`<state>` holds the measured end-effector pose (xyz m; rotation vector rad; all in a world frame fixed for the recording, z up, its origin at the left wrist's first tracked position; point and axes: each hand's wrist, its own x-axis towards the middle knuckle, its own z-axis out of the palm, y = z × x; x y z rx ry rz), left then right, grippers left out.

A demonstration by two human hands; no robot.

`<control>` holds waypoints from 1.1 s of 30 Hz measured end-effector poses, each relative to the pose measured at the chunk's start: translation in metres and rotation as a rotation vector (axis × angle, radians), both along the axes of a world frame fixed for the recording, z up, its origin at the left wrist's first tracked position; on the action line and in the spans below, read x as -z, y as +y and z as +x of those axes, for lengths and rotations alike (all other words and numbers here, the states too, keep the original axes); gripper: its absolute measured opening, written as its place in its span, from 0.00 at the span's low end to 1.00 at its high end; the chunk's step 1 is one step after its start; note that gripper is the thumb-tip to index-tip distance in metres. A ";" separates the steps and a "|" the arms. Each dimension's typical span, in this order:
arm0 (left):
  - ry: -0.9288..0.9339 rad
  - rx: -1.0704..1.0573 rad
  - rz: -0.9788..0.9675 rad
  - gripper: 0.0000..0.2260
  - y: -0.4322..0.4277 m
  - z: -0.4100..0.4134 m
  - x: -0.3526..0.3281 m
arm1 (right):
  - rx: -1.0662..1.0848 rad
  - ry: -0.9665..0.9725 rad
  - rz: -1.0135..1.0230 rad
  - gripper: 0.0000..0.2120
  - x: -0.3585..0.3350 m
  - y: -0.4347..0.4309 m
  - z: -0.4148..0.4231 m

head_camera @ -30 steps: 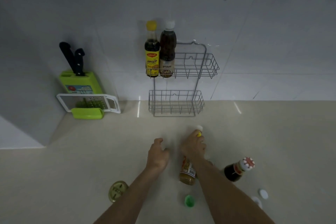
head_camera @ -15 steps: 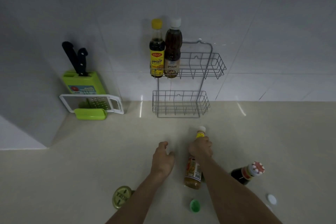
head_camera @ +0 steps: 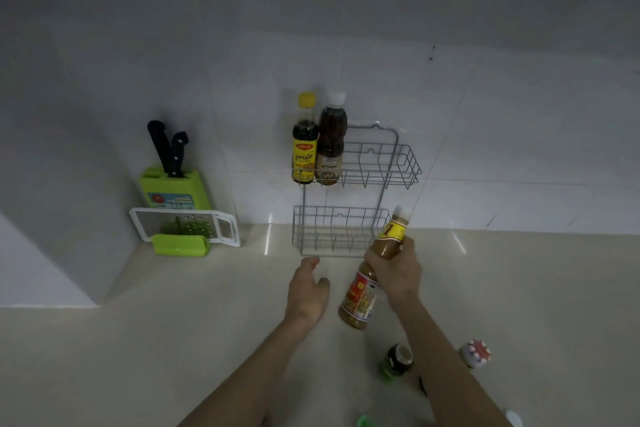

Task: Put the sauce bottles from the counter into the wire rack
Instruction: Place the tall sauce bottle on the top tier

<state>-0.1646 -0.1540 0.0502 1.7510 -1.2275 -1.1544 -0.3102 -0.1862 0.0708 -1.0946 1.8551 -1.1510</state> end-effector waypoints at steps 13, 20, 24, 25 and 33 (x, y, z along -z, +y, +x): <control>-0.285 0.132 -0.481 0.34 -0.068 0.026 -0.068 | -0.095 -0.102 -0.663 0.27 -0.175 -0.075 -0.014; -0.447 0.163 -0.528 0.36 -0.088 0.034 -0.079 | -0.294 0.063 -0.689 0.28 -0.171 -0.110 -0.001; -0.443 0.193 -0.510 0.36 -0.095 0.036 -0.081 | -0.403 0.116 -0.625 0.27 -0.165 -0.127 0.002; -0.422 0.194 -0.503 0.36 -0.096 0.036 -0.080 | -0.426 0.131 -0.610 0.28 -0.164 -0.132 0.002; -0.233 0.172 -0.419 0.37 -0.099 0.037 -0.078 | -0.521 0.123 -0.487 0.30 -0.156 -0.154 -0.004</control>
